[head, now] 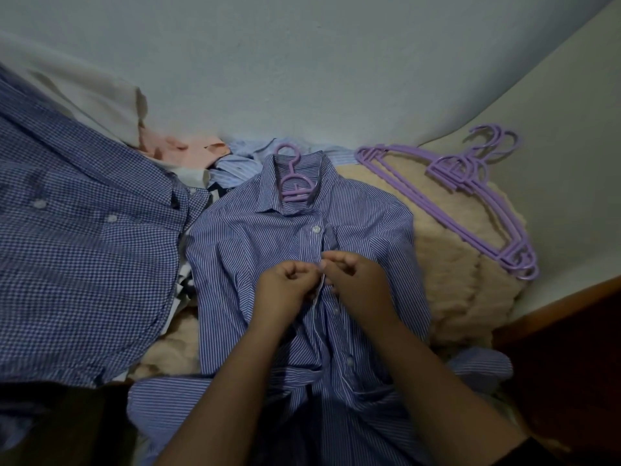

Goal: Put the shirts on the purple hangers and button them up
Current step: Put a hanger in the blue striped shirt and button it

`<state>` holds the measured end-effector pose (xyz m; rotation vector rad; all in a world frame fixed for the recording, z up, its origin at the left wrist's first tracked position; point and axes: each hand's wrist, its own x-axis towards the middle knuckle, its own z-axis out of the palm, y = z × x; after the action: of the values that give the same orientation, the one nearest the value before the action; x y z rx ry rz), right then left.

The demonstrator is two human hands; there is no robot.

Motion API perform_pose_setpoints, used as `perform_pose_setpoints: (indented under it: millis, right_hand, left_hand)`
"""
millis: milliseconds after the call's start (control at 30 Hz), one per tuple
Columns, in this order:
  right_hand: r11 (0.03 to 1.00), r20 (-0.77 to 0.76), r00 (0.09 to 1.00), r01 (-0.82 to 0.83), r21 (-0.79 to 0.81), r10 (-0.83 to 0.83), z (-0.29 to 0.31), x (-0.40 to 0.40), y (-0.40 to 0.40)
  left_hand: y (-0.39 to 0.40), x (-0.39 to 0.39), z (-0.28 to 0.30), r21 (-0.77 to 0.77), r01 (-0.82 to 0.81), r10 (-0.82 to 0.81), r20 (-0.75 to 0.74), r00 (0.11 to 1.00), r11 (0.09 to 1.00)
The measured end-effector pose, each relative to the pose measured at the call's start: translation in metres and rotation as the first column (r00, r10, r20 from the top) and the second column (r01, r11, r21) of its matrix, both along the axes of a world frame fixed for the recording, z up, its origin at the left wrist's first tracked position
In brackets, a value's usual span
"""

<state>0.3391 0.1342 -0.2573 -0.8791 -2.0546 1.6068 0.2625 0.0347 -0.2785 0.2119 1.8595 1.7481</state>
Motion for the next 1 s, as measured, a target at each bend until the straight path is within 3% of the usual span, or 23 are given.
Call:
perform_pose_setpoints:
  millis: [267,467,567,700,800,1000]
  right_hand:
    - [0.995,0.077,0.996,0.034,0.093,-0.041,-0.001,-0.005,0.001]
    - [1.0,0.022,1.0,-0.013,0.013,0.013,-0.005,-0.005,0.004]
    - [0.999,0.024,0.999,-0.044,-0.004,0.045,-0.01,-0.001,0.007]
    - [0.994,0.058,0.998,-0.019,-0.105,0.025,-0.016,0.013,0.008]
    - [0.997,0.177,0.982,-0.059,-0.049,0.067,-0.019,0.03,0.008]
    - [0.994,0.274,0.957,-0.078,-0.075,0.096,-0.021,0.051,-0.005]
  left_hand:
    - [-0.002,0.001,0.004,-0.056,0.025,-0.026,-0.026,0.999,0.998]
    - [-0.001,-0.01,0.014,0.007,0.097,-0.094,0.321,0.942,0.995]
    - [-0.001,-0.009,0.011,-0.006,0.07,-0.062,0.383,0.922,0.998]
    - [-0.009,0.009,0.011,-0.139,0.016,0.007,0.16,0.987,0.99]
    - [-0.022,0.029,0.007,-0.215,-0.01,0.002,-0.04,0.999,0.977]
    - [-0.034,0.055,-0.006,-0.289,0.061,-0.092,-0.096,0.991,0.955]
